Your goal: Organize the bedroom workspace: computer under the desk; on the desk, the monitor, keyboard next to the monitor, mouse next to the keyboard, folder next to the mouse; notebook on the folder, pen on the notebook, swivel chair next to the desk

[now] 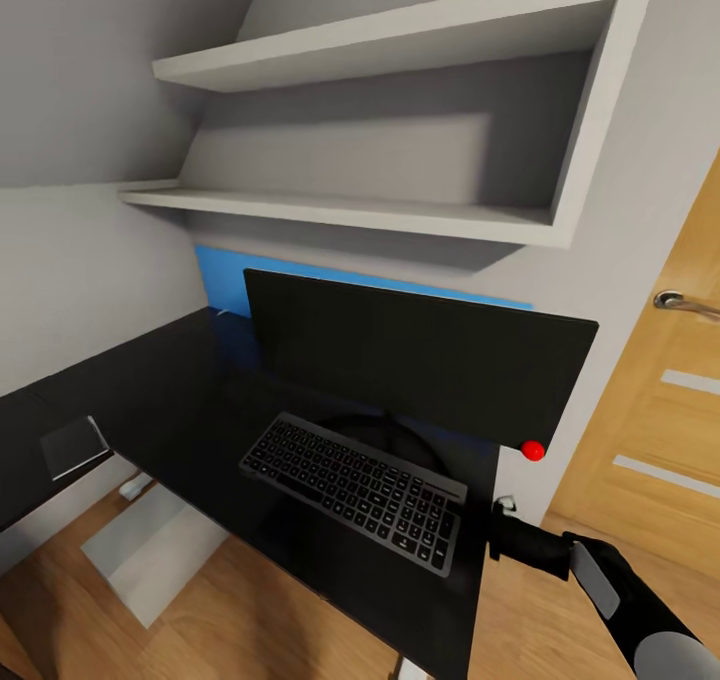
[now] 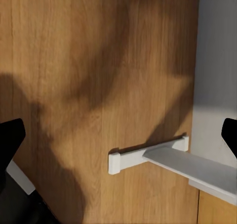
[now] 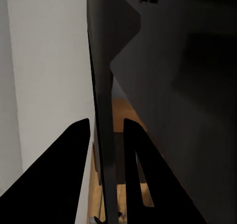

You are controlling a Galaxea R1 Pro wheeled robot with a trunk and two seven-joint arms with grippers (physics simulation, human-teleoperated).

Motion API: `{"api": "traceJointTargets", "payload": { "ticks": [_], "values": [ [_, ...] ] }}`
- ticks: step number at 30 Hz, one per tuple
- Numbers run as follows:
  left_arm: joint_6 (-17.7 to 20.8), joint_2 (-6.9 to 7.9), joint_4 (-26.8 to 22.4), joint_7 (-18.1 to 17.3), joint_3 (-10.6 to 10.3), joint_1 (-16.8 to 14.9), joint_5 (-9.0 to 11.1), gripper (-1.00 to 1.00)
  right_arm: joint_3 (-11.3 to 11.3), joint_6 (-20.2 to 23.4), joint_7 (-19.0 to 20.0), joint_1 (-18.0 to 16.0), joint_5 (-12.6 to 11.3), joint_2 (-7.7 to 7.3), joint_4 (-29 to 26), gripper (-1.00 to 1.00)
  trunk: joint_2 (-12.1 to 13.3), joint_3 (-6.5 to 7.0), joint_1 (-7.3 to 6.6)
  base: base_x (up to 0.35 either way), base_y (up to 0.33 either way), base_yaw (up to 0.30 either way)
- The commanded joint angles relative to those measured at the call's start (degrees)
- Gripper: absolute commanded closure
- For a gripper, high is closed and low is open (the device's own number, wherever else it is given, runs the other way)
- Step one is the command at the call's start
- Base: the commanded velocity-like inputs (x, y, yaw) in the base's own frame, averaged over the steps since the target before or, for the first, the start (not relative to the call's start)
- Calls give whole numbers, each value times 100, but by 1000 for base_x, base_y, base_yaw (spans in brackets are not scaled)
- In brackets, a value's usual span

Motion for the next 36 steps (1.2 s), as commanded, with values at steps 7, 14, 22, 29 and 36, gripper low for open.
{"api": "traceJointTargets", "payload": {
  "ticks": [7, 14, 22, 29, 36],
  "values": [
    [54, -8, -6, -3, 26, -8, 43, -100, -135, 73, -5, -21, -1, 2, 5, 100, -286, -132, 155, 0, 0, -38],
    [55, -5, -6, -3, 29, -9, 44, -100, -140, 73, -9, -24, 8, 3, 5, 100, -567, -257, 309, 0, 0, -34],
    [55, 0, -6, -3, 28, -9, 44, -100, -118, 66, -538, -109, 37, 10, -26, 100, -888, -401, 484, 0, 0, -3],
    [55, 0, -6, -7, 28, -9, 45, -100, -106, 67, -712, -151, 39, 11, -32, 100, -1169, -526, 638, 0, 0, 0],
    [55, 0, -10, -46, 33, -9, 44, -100, -105, 67, -731, -163, 39, 11, -35, 100, -1449, -652, 792, 0, 0, 0]
  ]
}}
